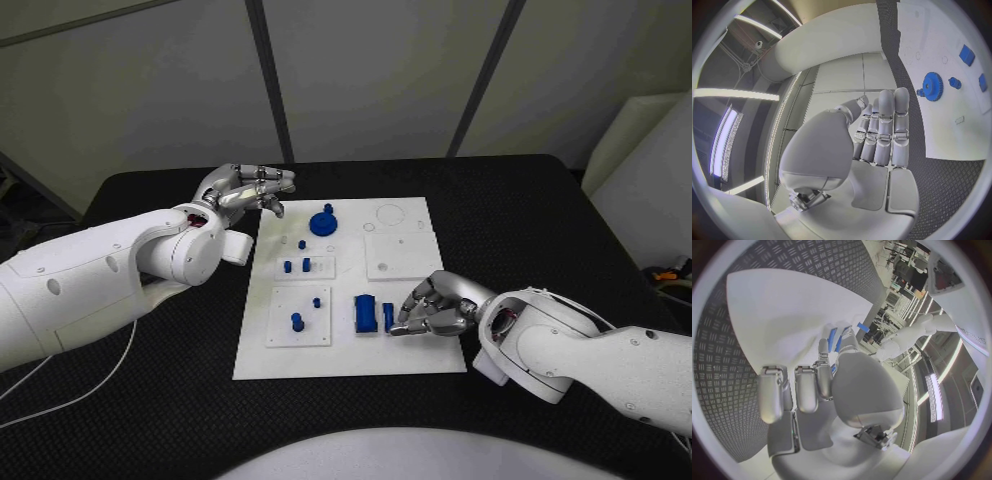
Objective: Assemble the parts on the task board
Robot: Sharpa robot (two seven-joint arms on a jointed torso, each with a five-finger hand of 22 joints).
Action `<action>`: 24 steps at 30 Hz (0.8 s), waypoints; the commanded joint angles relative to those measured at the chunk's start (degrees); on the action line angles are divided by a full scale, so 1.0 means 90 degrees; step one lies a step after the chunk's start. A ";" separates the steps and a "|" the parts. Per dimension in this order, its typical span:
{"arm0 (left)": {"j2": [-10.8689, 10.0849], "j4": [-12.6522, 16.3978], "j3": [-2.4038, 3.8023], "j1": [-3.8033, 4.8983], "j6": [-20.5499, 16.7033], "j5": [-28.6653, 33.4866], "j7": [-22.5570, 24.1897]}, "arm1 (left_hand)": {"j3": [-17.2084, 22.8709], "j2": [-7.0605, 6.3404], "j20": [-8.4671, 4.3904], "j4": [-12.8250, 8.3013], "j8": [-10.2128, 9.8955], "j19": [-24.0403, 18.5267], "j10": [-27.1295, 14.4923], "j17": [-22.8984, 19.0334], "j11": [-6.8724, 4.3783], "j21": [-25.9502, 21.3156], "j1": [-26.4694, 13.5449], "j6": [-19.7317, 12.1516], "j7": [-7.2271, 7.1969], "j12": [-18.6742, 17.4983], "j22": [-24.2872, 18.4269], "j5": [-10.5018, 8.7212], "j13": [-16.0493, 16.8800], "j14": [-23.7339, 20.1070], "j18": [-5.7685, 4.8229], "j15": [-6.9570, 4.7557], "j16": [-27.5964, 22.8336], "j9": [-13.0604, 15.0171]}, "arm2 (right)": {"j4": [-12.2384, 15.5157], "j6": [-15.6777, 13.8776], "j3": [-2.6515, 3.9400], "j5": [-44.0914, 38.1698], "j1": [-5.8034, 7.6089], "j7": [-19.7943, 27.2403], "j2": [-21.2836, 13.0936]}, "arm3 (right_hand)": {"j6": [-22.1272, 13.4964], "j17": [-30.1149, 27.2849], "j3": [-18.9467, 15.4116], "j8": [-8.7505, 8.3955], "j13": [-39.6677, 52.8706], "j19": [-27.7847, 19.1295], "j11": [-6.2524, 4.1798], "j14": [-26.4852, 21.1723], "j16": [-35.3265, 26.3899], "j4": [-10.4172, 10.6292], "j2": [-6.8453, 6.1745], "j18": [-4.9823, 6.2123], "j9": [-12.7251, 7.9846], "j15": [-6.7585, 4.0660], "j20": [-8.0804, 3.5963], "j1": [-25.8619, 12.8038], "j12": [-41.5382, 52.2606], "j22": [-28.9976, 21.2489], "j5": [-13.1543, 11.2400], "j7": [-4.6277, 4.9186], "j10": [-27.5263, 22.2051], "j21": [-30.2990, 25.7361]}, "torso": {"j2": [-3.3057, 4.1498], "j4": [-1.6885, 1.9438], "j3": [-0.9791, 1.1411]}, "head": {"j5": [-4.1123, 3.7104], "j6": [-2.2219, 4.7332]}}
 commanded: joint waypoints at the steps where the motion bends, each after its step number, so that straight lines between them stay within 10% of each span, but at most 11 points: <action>1: -0.0009 0.0010 0.0004 -0.0022 0.0261 0.0199 0.0245 | -0.0118 -0.0061 0.0008 0.0062 0.0021 -0.0065 -0.0077 -0.0017 -0.0006 -0.0064 -0.0182 -0.0072 -0.0003 0.0033 -0.0029 -0.0019 -0.0012 -0.0069 -0.0125 0.0018 0.0031 -0.0016 | 0.0002 -0.0461 0.0004 0.1859 0.0042 0.1602 -0.0074 | -0.0218 0.0298 0.0006 -0.0165 -0.0308 0.0194 0.0065 0.0336 -0.0215 -0.0014 0.0069 0.0093 -0.0076 0.0088 0.0091 0.0111 -0.1140 0.1211 0.0092 0.0097 -0.0292 -0.0268 | -0.0068 -0.0032 -0.0011 | 0.0014 0.0064; 11: 0.0069 -0.0168 0.0004 -0.0178 0.0207 0.0962 0.0701 | -0.0798 -0.0044 0.0281 0.0334 0.0151 -0.1310 -0.0231 -0.0934 0.0078 -0.1428 -0.0331 -0.0207 -0.0023 0.0182 -0.0883 -0.0014 -0.0041 -0.1291 -0.0167 0.0275 -0.1645 -0.0078 | -0.1250 -0.0735 0.0014 0.5003 0.0508 0.3566 0.0146 | -0.0511 -0.3737 0.0026 -0.0648 -0.3122 -0.2728 0.0397 -0.1336 -0.4570 -0.0199 0.0474 0.1054 -0.0480 0.0419 0.0408 0.0985 -0.5050 -0.2147 0.0273 0.0428 -0.2320 -0.5078 | -0.0385 -0.0172 -0.0071 | 0.0088 0.0414; 19: 0.0274 -0.0555 0.0004 -0.0282 -0.0243 0.1504 0.1121 | -0.1167 0.0093 0.0707 0.0488 0.0076 -0.2046 -0.0210 -0.1774 0.0215 -0.2761 -0.0121 -0.0135 -0.0132 -0.0451 -0.2101 -0.0008 -0.0379 -0.1468 -0.0127 0.0607 -0.3955 -0.0138 | -0.2661 -0.0402 0.0047 0.5597 0.0765 0.4283 0.0784 | -0.0403 -0.5287 -0.0097 -0.1180 -0.5937 -0.3245 0.0650 -0.2170 -0.7262 0.0040 0.0652 0.1068 -0.1192 0.0888 0.0845 0.1582 -0.7178 -0.3744 -0.0053 0.0625 -0.2084 -0.7149 | -0.0554 -0.0266 -0.0071 | 0.0126 0.0719; 24: 0.0484 -0.0866 0.0004 -0.0338 -0.0555 0.1757 0.1331 | -0.1385 0.0165 0.0918 0.0528 -0.0142 -0.2507 -0.0367 -0.2097 0.0243 -0.3254 -0.0068 -0.0219 -0.0270 -0.0884 -0.2587 -0.0004 -0.0387 -0.1849 -0.0141 0.0659 -0.4725 -0.0160 | -0.3419 -0.0321 0.0158 0.5753 0.0810 0.4547 0.1289 | -0.0520 -0.6085 -0.0114 -0.1190 -0.6907 -0.3310 0.0844 -0.2514 -0.8285 0.0038 0.0665 0.1047 -0.1637 0.1101 0.1087 0.1597 -0.7680 -0.4554 -0.0041 0.0655 -0.2031 -0.8055 | -0.0611 -0.0281 -0.0039 | 0.0164 0.0897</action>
